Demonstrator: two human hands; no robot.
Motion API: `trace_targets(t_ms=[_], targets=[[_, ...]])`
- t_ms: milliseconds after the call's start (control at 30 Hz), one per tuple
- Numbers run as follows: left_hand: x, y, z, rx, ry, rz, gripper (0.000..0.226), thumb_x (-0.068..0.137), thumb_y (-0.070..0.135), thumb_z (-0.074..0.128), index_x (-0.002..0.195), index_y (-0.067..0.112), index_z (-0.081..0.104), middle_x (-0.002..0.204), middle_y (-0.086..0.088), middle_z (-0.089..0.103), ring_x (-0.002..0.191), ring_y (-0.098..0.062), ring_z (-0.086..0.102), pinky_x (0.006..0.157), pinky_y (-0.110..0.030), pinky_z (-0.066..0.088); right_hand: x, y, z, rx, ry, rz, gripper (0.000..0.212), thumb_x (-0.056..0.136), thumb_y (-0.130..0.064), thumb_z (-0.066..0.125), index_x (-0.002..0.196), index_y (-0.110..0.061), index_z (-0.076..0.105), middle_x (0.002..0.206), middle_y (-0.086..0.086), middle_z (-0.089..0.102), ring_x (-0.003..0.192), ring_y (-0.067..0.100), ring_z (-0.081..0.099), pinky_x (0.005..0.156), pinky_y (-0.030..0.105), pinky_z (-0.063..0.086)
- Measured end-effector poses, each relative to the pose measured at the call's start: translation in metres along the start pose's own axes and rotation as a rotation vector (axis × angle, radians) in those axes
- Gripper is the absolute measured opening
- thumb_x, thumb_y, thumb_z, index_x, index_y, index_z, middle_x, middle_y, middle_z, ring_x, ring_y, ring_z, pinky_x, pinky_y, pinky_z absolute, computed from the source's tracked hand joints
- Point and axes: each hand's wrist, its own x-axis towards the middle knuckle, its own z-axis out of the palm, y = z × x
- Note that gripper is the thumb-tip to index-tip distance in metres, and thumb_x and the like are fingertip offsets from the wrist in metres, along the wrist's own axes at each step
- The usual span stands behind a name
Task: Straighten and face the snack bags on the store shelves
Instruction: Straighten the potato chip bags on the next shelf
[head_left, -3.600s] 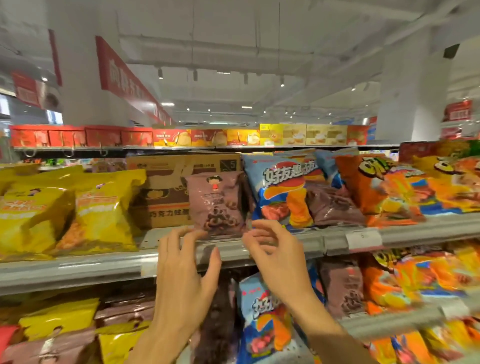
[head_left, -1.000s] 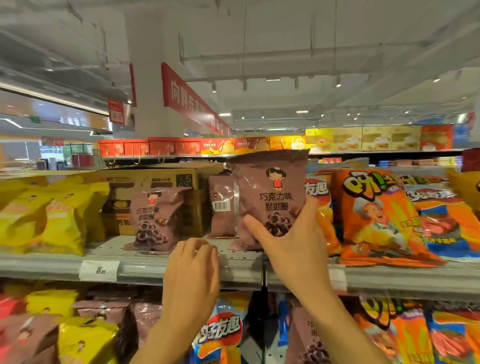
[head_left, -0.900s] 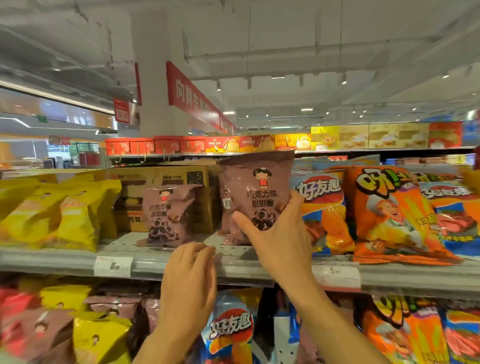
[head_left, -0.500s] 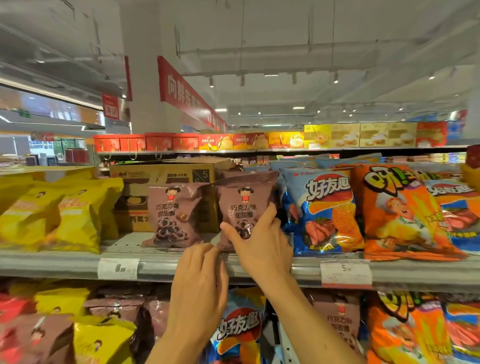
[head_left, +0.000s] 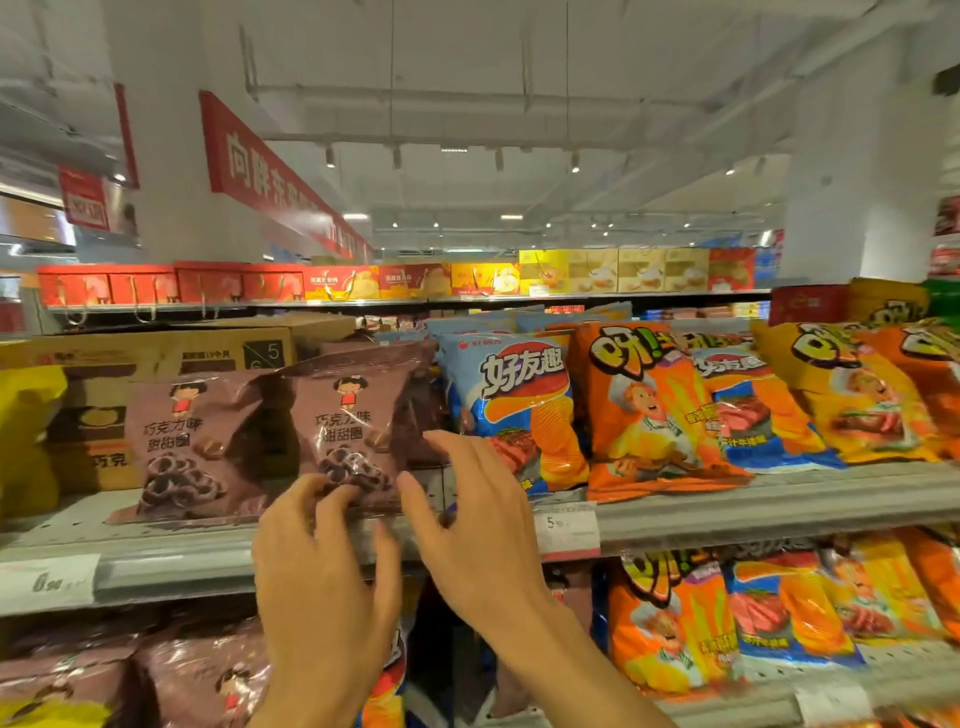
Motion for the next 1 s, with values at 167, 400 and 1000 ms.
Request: trace_targets(t_ms=[167, 400, 1000], targets=[[-0.007, 0.088, 0.032, -0.340, -0.065, 0.148, 0.038, 0.089, 0.035, 0.050, 0.118, 0.012, 0.057, 0.122, 0.000, 0.051, 0.114, -0.019, 0.050, 0.097, -0.032, 0.042, 0.001, 0.053, -0.076, 0.155, 0.197, 0.068, 0.016, 0.098, -0.032, 0.064, 0.111, -0.023, 0.068, 0.104, -0.011, 0.068, 0.099, 0.010, 0.065, 0.085, 0.037, 0.054], [-0.004, 0.208, 0.085, -0.498, -0.166, -0.088, 0.029, 0.096, 0.033, 0.060, 0.123, 0.027, 0.051, 0.114, 0.011, 0.053, 0.105, -0.006, 0.051, 0.086, -0.022, 0.038, 0.006, 0.150, -0.213, 0.144, 0.356, 0.157, 0.007, 0.095, -0.021, 0.068, 0.099, -0.027, 0.069, 0.089, -0.016, 0.071, 0.086, 0.004, 0.068, 0.076, 0.023, 0.053], [0.068, 0.240, 0.116, -0.441, -0.710, -0.566, 0.054, 0.054, 0.071, 0.072, 0.082, 0.029, 0.055, 0.072, 0.019, 0.064, 0.075, 0.000, 0.056, 0.062, -0.020, 0.040, 0.099, 0.264, -0.281, 0.059, -0.397, 0.566, 0.066, 0.074, -0.071, 0.073, 0.100, -0.010, 0.073, 0.087, 0.002, 0.077, 0.082, 0.021, 0.072, 0.084, 0.038, 0.058]])
